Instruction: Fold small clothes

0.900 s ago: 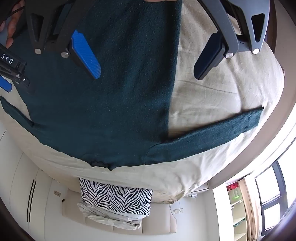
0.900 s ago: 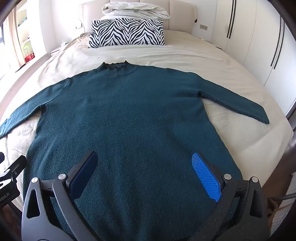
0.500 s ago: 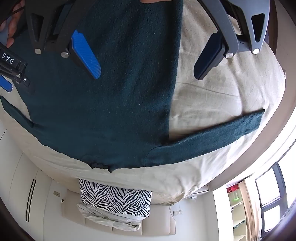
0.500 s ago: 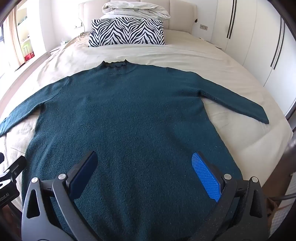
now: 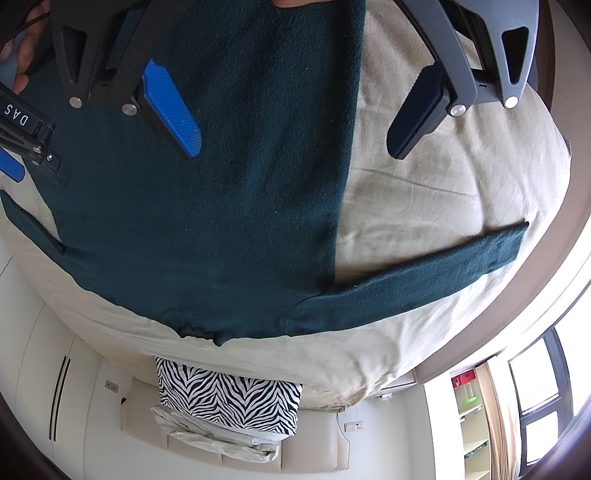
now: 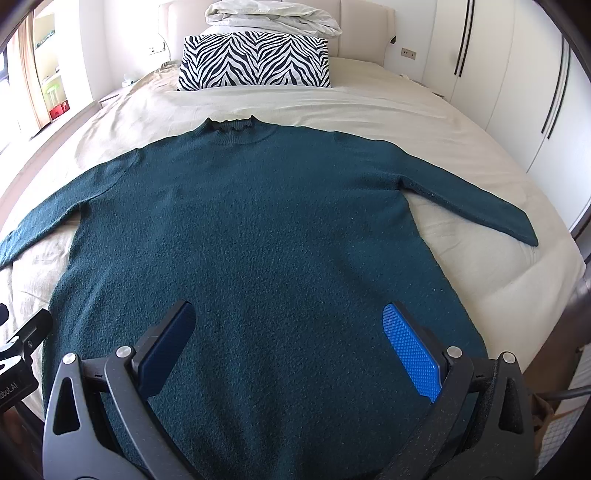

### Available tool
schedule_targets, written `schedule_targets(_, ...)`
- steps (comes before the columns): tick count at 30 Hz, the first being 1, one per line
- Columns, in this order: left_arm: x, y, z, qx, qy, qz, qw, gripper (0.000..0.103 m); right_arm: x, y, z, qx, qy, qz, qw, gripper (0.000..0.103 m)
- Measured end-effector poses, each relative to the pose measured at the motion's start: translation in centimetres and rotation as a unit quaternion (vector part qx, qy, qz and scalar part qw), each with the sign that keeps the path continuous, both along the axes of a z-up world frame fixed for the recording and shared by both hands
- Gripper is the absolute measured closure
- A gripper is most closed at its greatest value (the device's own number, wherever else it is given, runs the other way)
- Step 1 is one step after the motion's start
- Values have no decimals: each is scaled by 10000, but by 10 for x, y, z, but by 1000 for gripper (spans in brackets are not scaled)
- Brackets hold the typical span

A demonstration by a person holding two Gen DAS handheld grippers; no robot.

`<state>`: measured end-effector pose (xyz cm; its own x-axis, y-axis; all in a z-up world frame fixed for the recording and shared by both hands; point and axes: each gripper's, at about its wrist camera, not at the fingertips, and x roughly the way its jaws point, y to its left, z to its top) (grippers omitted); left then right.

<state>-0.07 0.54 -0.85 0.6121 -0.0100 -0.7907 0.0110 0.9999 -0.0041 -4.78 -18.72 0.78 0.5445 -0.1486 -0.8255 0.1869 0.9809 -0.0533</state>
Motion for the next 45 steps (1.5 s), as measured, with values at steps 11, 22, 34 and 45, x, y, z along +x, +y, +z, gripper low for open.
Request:
schedule_targets(11,-1,0,0,9,1,0,10000,0,1,1,-1,-13,23,8,10000,0)
schedule_targets(22,-2,0,-3,9,24,0,10000,0,2,2,-3,-20,42,18,10000,0)
schedule_targets(34,-1,0,-4,4,34,-2,10000,0,1,3,-4,-17,48,13,10000,0)
schedule_targets(45,-2,1,-4,-14,51,0,10000,0,1,3,-5,-14,50,16,10000,0)
